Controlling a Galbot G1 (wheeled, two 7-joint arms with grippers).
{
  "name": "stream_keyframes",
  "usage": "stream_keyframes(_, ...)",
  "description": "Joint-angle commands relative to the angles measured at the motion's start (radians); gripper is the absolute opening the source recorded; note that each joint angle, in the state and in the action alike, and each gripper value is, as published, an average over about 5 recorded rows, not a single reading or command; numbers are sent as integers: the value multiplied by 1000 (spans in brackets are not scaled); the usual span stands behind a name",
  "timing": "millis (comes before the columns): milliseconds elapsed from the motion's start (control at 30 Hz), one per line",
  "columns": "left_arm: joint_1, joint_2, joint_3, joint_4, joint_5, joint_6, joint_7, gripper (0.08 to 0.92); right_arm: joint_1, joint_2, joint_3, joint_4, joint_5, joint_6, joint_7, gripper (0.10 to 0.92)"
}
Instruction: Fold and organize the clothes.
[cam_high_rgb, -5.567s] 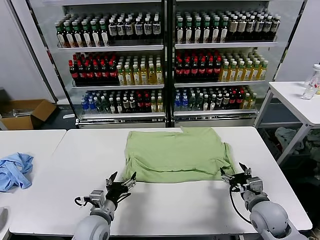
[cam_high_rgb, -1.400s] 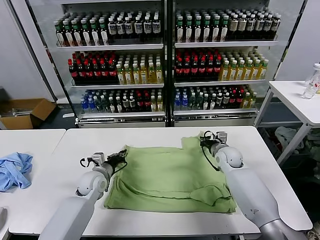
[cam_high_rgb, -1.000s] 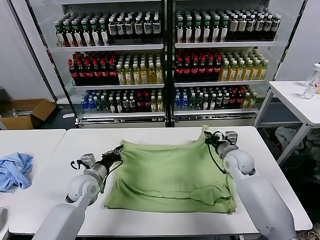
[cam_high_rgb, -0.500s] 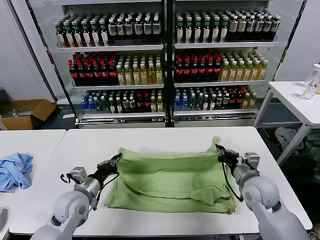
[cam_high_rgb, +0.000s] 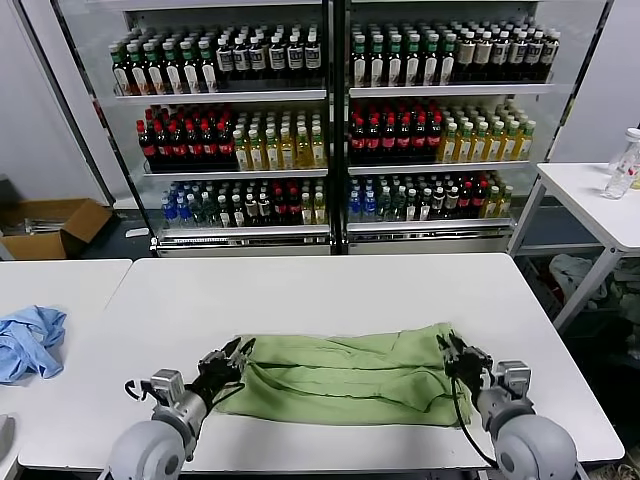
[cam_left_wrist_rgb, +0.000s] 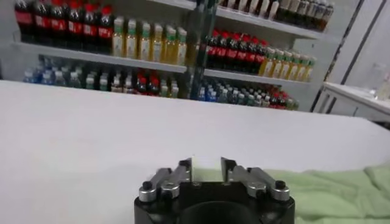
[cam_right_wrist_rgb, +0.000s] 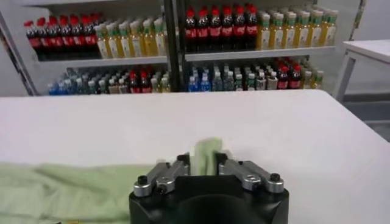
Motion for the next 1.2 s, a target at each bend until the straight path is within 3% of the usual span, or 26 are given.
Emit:
stream_keyframes(33,68,-58,15,-8,217,-40,-107,493,-87,11,15,51,-67,19,-1,493)
stream_keyframes(300,37,-141,54,87,291,-35,-161,727,-72,17,-23,40,-72,24,-2,718)
stream_keyframes(400,30,-159,66,111,312,-52,-172,748,-63,17,-28,38,-67,23,-2,789)
stream_keyframes(900,57,-154,25,129,294,-91,-125,331,18,-12,-77,18,-29,17,0,823)
stream_keyframes(1200,64,-5,-220,163,160,-115,-104,107,87,-44,-94,10,-29,49,-11,823)
